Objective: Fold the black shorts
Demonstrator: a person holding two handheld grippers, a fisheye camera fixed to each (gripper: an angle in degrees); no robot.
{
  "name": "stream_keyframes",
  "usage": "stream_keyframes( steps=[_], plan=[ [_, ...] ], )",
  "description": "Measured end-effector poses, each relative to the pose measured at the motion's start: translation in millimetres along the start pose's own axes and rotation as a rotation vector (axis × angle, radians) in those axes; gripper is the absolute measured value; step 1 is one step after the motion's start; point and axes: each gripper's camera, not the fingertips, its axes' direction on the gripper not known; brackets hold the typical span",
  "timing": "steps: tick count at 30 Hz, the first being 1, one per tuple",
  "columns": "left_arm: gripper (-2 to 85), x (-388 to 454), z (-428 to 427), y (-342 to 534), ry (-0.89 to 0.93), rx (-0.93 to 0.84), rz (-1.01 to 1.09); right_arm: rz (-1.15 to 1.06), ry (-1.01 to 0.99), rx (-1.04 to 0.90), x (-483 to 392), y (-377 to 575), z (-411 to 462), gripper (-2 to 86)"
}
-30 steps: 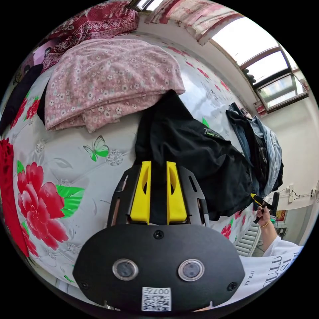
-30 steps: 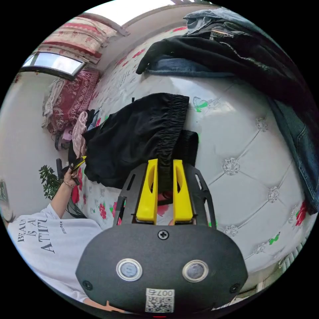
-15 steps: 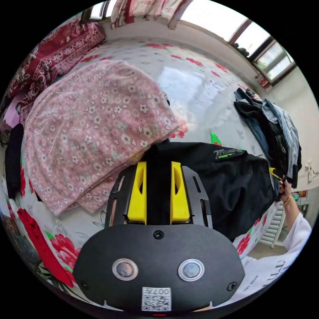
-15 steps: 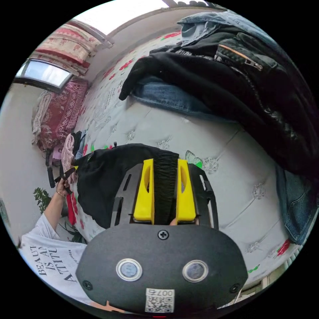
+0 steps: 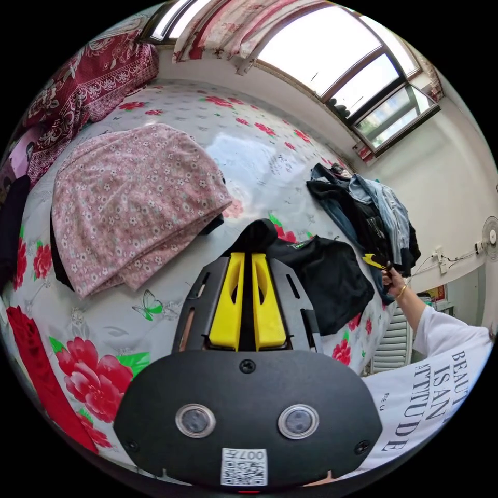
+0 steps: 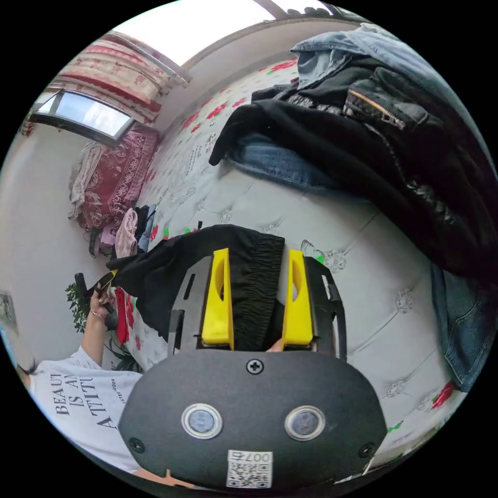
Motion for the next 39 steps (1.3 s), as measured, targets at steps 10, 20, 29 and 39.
stream_keyframes(
  steps=[10, 20, 29, 39],
  plan=[
    [-0.6, 16.2, -76.4, 58.1, -0.012, 0.06, -0.025, -0.189, 0.008, 0.103, -36.3, -1.1, 7.4, 3.2],
    [-0.7, 0.5, -183.8, 219.2, 0.053, 0.131, -0.097, -0.586, 0.043, 0.151, -92.9, 222.3, -154.0, 2.7],
    [-0.6, -23.4, -109.5, 343.1, -0.038, -0.279, -0.203, -0.228, 0.142, -0.155, -48.1, 319.2, -70.1, 7.0],
    [-0.7, -39.2, -152.6, 344.8, 0.096, -0.149, -0.167, -0.044, 0.185, -0.192, -35.2, 271.1, -2.9, 10.4]
  ],
)
